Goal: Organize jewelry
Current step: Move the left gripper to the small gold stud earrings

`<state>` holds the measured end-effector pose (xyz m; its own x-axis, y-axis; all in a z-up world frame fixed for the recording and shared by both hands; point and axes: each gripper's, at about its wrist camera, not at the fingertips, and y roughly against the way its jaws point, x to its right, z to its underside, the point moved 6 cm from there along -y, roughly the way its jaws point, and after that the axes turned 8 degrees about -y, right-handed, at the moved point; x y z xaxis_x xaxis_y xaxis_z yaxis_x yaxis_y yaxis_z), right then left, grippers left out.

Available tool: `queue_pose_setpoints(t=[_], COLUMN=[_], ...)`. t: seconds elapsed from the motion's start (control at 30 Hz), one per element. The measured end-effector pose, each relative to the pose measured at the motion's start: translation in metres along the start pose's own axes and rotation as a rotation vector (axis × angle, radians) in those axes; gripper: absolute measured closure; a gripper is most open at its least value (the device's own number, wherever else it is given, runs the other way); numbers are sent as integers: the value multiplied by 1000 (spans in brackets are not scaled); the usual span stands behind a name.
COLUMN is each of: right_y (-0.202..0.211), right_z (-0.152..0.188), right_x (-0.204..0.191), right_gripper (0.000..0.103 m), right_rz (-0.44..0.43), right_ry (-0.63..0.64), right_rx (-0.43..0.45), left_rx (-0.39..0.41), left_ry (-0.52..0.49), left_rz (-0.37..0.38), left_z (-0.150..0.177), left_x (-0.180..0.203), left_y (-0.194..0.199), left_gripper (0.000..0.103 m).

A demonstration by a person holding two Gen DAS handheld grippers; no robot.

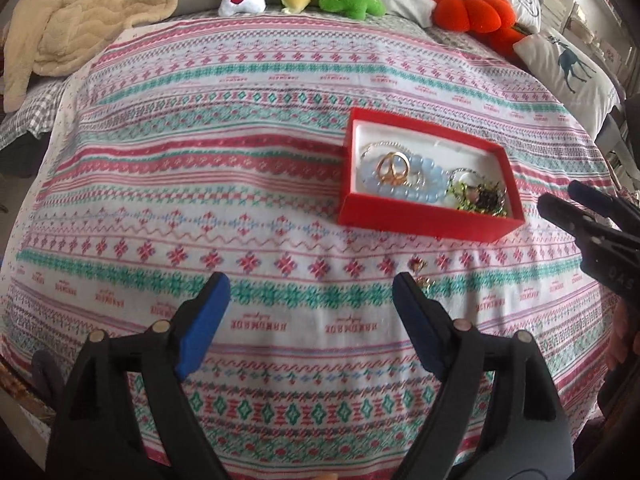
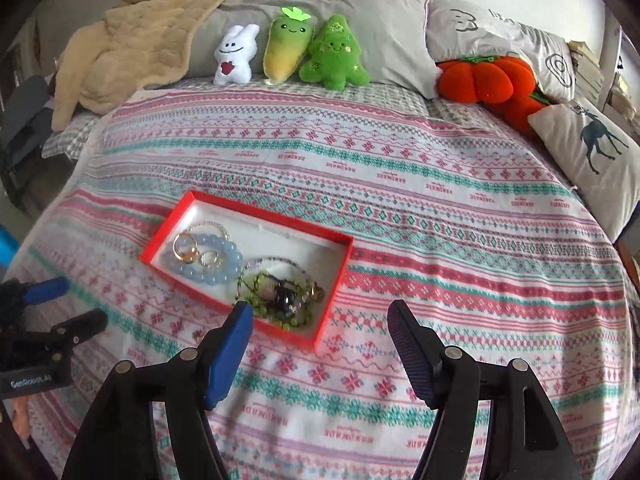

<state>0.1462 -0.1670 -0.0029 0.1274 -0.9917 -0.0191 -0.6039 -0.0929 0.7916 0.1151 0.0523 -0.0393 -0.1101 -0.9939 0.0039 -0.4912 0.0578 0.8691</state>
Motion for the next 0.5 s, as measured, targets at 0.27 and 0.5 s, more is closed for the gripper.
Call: queue_pose_setpoints(t=[0.27,0.5], right_y=[5,0], right_z=[34,66], right_x=[-6,-26], right_gripper=[27,27], right_rz=[-11,-7], right_ry=[-50,48], right_rx=[-87,-128], left_rx=[-62,-84], left_ry=[-17,-99], left_rz=[15,15], left_z=[26,49], left_x=[1,14], left_y=[-4,-18], left_gripper=[19,19])
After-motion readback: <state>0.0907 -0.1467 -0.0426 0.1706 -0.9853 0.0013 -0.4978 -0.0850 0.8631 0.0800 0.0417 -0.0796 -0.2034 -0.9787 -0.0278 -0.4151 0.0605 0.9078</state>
